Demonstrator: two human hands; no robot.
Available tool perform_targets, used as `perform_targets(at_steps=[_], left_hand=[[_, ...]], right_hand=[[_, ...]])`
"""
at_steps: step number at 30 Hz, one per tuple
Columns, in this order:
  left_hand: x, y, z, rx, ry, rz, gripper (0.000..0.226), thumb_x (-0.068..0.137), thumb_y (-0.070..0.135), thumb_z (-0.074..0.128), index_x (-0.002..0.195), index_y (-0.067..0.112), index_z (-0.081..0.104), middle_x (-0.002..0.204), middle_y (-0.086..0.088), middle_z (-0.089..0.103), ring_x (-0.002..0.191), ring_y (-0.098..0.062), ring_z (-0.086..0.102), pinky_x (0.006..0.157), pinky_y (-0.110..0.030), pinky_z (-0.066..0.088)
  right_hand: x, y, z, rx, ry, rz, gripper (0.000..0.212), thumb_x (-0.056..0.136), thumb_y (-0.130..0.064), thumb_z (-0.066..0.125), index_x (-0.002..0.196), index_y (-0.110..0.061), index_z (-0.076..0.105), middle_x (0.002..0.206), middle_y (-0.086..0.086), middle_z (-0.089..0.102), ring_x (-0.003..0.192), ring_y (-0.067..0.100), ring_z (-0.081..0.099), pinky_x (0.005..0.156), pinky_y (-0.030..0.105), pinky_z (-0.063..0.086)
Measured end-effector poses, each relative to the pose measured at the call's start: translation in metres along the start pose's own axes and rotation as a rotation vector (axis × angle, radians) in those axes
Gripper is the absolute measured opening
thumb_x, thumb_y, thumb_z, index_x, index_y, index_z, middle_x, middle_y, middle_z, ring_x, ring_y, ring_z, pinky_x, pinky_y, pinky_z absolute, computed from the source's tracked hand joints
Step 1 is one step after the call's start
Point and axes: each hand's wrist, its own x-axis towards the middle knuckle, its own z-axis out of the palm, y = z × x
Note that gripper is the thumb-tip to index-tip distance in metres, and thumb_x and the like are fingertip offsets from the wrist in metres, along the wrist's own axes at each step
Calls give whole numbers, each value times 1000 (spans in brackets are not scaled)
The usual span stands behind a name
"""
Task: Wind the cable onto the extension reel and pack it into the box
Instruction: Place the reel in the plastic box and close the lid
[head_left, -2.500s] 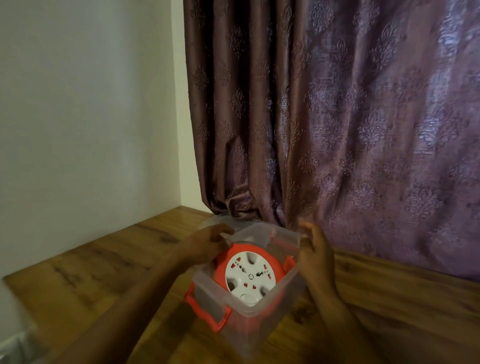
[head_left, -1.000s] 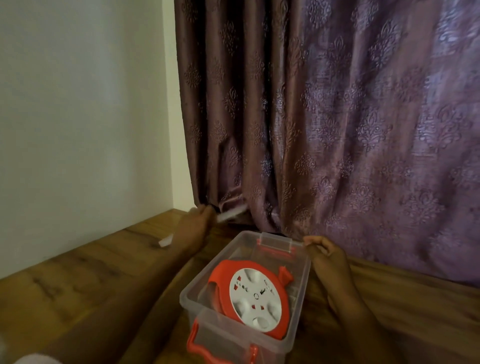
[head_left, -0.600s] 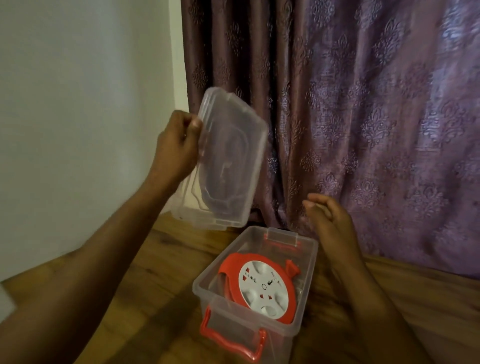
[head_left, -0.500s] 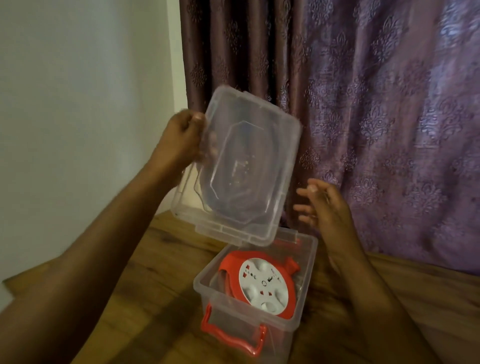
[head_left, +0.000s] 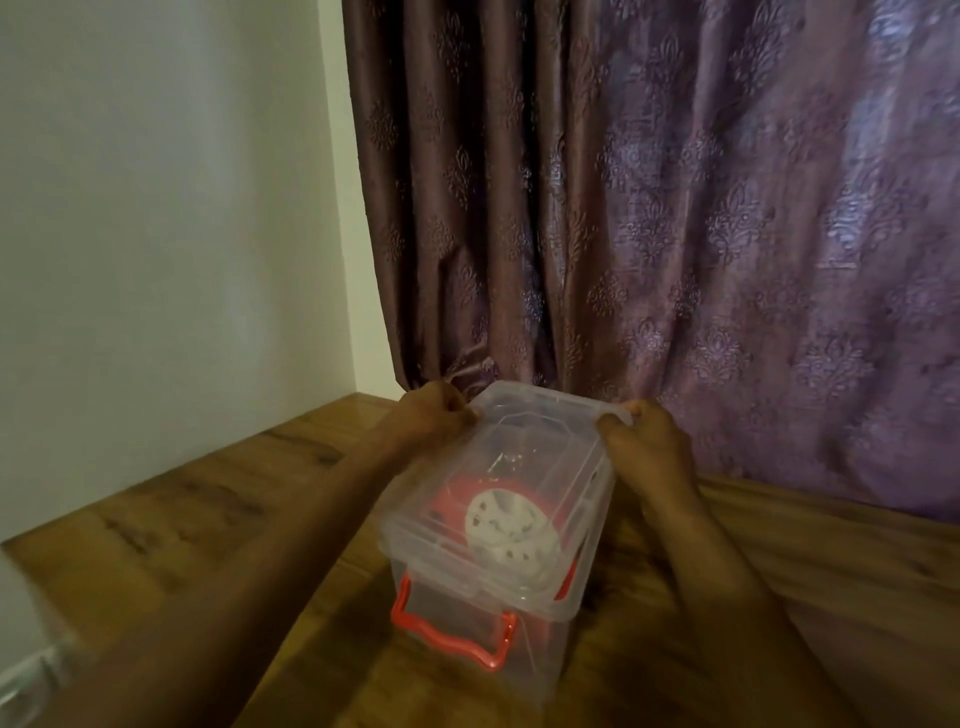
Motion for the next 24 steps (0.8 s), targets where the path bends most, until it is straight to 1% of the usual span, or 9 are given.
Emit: perform_targets(at_steps=[4,8,11,14,16,18,20,22,24], left_hand=[[-1,-7,4,2,-22,-21,26,88,31,60,91,6,66,78,-8,64,66,-20,58,67,-39,51],[-4,-9,5,31,-81,-32,19,90,26,56,96,9,64,72,-2,59,64,-15,54,64,-31,44],[-5,-13,4,48,-102,-28,21,90,28,54,100,13,64,88,-6,64,77,-21,59,73,-38,49],[-7,-16,4,40,-131,-45,24,89,32,56,107,18,63,100,-3,63,87,-21,61,83,-38,52],[-8,-17,5,77,-158,-40,29,90,33,54,116,20,59,111,-1,59,95,-20,57,89,-39,50],[-9,-18,8,165,-150,-2,34,92,35,49,123,22,54,119,-2,57,100,-18,55,90,-36,47],[-9,-19,10,235,-147,22,39,94,38,43,131,24,47,128,-2,53,107,-19,52,91,-34,42],[-9,-21,10,277,-178,41,41,97,39,39,135,24,43,134,-4,50,112,-20,49,89,-31,36],[-9,-23,9,316,-213,82,39,98,38,36,134,24,43,134,-5,51,112,-19,49,89,-30,34]], right_hand=[[1,7,6,-104,-43,-22,22,84,-28,56,99,-14,63,103,12,68,96,32,61,83,36,49],[3,11,8,-86,-19,-33,16,83,-24,56,94,-16,65,100,10,68,93,31,61,83,36,50],[3,12,9,-66,-3,-34,10,82,-24,56,86,-20,65,93,7,68,89,29,61,80,37,51],[1,15,11,-30,68,-22,6,80,-22,59,83,-22,64,93,6,68,88,28,61,79,35,50],[1,19,11,-32,83,-5,4,81,-21,60,80,-24,63,93,5,68,89,28,62,79,35,50],[1,22,11,-22,69,9,10,82,-22,60,74,-27,61,90,2,68,88,27,62,79,35,50],[2,24,11,-28,49,15,9,83,-23,59,75,-26,63,89,2,68,85,26,61,79,35,51],[4,24,10,-34,8,17,8,83,-22,57,82,-23,66,86,1,68,78,24,62,74,34,52],[6,25,9,-28,-35,22,10,84,-21,56,86,-20,66,77,-1,66,63,18,60,57,27,49]])
